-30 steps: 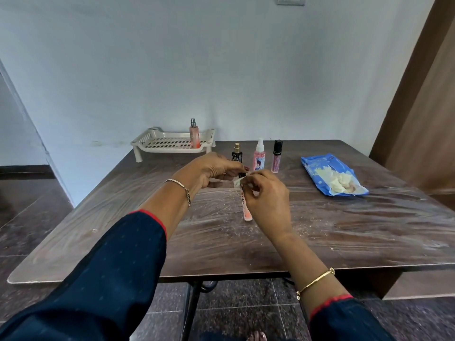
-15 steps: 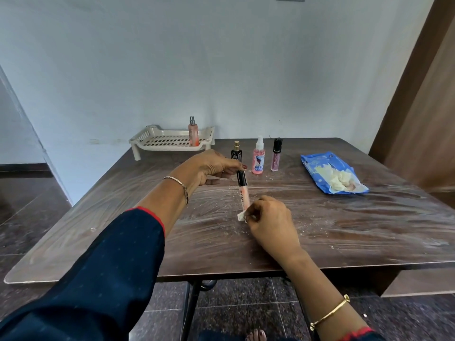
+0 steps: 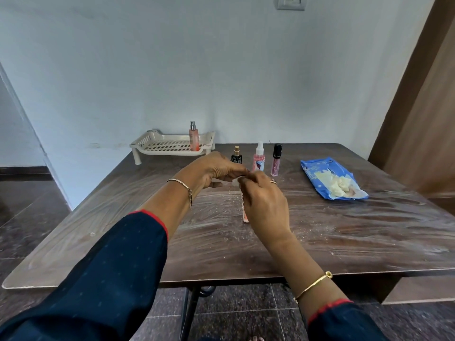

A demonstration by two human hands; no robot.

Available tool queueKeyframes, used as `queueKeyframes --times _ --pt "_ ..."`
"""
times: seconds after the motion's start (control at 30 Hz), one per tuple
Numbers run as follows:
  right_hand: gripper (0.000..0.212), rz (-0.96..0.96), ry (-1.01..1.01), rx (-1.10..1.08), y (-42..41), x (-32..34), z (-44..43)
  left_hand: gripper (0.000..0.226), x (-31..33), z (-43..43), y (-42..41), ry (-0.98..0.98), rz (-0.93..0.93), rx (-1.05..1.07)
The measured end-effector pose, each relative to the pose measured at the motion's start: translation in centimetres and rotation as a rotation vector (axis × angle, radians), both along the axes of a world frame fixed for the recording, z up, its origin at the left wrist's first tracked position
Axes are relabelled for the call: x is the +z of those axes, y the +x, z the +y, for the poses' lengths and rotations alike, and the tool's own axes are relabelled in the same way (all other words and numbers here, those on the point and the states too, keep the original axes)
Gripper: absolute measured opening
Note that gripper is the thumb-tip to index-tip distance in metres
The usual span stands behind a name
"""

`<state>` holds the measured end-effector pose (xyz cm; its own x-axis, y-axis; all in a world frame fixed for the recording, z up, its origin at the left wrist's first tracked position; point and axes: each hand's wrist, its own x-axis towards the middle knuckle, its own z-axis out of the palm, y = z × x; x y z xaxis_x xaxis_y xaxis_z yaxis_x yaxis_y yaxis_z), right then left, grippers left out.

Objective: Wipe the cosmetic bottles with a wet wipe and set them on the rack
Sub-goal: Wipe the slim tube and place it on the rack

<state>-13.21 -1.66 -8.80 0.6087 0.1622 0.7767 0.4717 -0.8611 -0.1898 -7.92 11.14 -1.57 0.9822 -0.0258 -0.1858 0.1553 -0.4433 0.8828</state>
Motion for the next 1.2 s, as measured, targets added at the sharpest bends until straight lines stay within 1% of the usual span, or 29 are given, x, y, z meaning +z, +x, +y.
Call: queueKeyframes --times 0.1,0.2,0.43,0.6,0.77,0.83,0.9,0.97,1.03,1.07,1.13,1.2 --pt "0.024 0.056 -0.117 -0.043 -0.8 -0.4 -0.1 0.022 0.0 -0.3 -0.1 -0.007 -0.004 -0.006" --pt "0.029 0.136 -0.151 -0.066 -1.3 -0.5 -0.3 0.022 0.2 -1.0 -0.1 0.004 -0.005 -0.008" --pt "0.019 0.313 -0.170 -0.020 -2.0 -2.9 -0.9 0.023 0.2 -1.5 0.3 0.025 0.002 -0.002" --pt "0.025 0.369 -0.164 0.024 -2.2 -3.2 -1.0 0.020 0.2 -0.6 0.4 0.005 0.027 0.015" --pt "0.018 0.434 -0.137 0.094 -1.6 -3.0 -1.8 0.023 0.0 -0.3 0.4 -0.003 0.008 0.019" --pt "0.017 0.452 -0.067 0.100 -1.1 -2.4 -2.4 0.024 0.0 -0.2 0.3 0.007 0.005 0.005" --pt "0.017 0.439 0.082 0.077 -0.5 -1.4 -3.2 0.024 0.0 -0.1 0.3 0.016 0.001 -0.008" --pt "0.017 0.446 0.314 0.081 0.1 -0.1 -3.7 0.024 0.0 0.1 0.2 0.013 0.003 -0.015" --pt "0.014 0.482 0.599 0.172 0.5 1.0 -3.8 0.023 0.1 0.3 0.2 0.007 0.006 -0.021" --pt "0.012 0.478 0.690 0.208 0.6 1.4 -3.6 0.023 0.0 0.5 0.2 0.005 0.004 -0.022" --pt "0.008 0.454 0.725 0.224 0.7 2.0 -3.0 0.023 -0.2 0.7 0.2 -0.001 0.002 -0.029" --pt "0.008 0.429 0.702 0.216 0.7 1.9 -2.2 0.022 -0.5 0.9 0.2 -0.021 0.009 -0.047"
